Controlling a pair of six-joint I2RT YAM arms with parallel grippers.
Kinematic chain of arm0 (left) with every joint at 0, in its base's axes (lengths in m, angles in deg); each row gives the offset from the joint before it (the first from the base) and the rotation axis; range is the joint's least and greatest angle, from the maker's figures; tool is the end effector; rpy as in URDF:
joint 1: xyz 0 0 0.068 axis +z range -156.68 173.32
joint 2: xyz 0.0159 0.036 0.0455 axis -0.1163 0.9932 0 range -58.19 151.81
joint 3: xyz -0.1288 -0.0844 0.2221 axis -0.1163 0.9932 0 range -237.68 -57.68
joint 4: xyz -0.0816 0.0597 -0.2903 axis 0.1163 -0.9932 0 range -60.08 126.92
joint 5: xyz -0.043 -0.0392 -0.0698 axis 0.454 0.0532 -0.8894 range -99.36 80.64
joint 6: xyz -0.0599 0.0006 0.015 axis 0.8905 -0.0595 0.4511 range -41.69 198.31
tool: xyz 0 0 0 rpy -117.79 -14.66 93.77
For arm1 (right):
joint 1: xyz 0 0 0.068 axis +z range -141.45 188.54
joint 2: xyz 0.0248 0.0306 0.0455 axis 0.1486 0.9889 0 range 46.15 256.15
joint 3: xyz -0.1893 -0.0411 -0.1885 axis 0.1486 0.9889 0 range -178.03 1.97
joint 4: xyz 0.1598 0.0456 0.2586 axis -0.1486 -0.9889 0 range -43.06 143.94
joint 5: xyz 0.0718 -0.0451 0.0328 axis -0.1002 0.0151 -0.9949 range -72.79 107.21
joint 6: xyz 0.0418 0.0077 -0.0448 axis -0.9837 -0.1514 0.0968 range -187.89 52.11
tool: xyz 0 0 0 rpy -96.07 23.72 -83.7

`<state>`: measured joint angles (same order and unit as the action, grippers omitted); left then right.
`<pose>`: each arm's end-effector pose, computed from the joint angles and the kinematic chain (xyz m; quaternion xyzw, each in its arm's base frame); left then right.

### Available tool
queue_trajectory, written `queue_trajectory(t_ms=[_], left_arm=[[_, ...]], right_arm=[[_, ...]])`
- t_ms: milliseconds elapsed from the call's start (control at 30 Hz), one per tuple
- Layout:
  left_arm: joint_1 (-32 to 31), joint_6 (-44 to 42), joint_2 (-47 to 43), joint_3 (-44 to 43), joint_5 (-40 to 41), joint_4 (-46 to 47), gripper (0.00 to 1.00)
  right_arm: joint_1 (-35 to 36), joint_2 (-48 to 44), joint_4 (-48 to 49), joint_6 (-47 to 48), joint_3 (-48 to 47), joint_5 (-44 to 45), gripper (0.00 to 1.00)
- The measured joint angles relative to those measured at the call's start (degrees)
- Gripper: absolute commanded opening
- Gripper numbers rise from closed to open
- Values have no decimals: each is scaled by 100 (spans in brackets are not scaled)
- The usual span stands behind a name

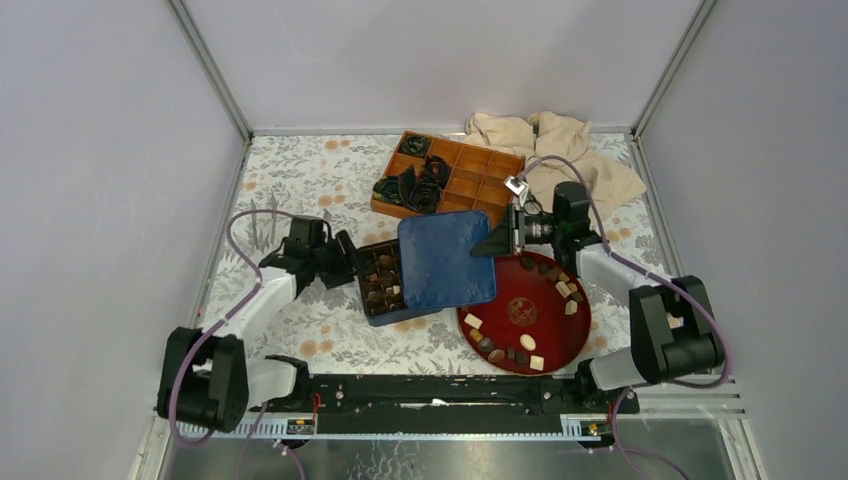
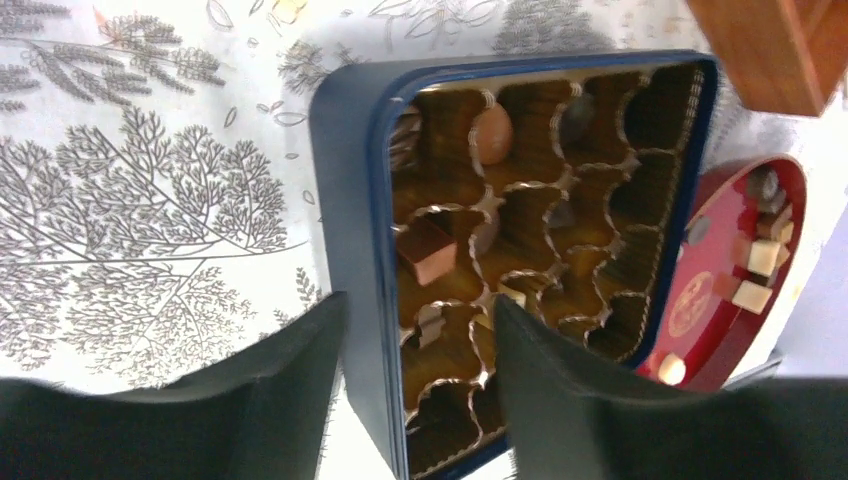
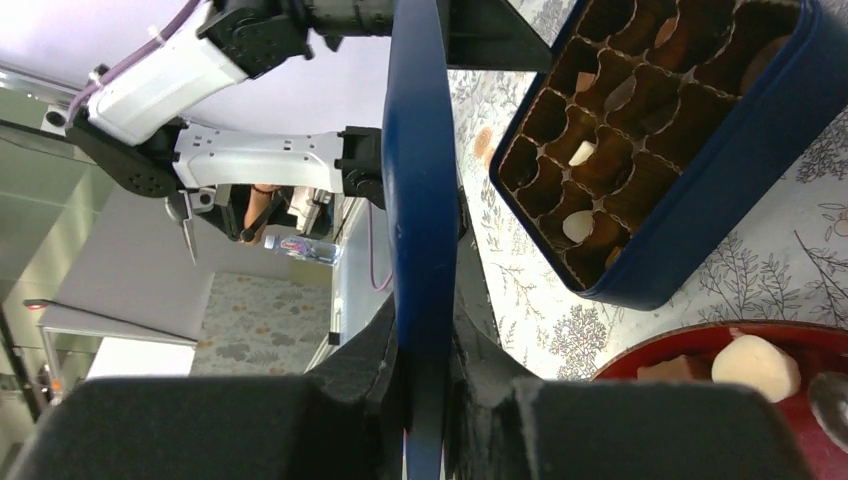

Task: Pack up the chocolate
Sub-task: Move the packing box to the center of the board, then close the box lid on the packing box.

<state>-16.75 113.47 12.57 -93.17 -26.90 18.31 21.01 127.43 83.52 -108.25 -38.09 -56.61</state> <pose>0.2712 -0.0625 0.1441 -0.1580 0.9275 -0.2516 0.2270 0.3085 0.1141 0.2061 -0.2189 0.6930 0.6417 0.2453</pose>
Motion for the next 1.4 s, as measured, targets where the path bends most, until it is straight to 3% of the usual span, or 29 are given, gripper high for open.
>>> queue_trajectory(t_ms=[33,67,333,533,867,1400], left_arm=[[-9,68,-120,0,-2,4,88],[-9,114,-291,4,24,-7,97],[52,179,-2391,-22,885,-400,99],[79,334,-3694,323,896,-363,98],[81,570,-2927,868,636,-201,80],[81,654,-2164,1051,-114,505,61]], right_arm=[[74,94,-76,-4,-52,44,0],[149,208,-168,-7,-138,87,0],[699,1279,-1117,103,-1237,654,0],[1458,2114,-1572,81,-2000,1154,0],[2065,2992,-1759,-282,-2658,1593,0],[1775,3080,-2570,177,-2771,1878,4]])
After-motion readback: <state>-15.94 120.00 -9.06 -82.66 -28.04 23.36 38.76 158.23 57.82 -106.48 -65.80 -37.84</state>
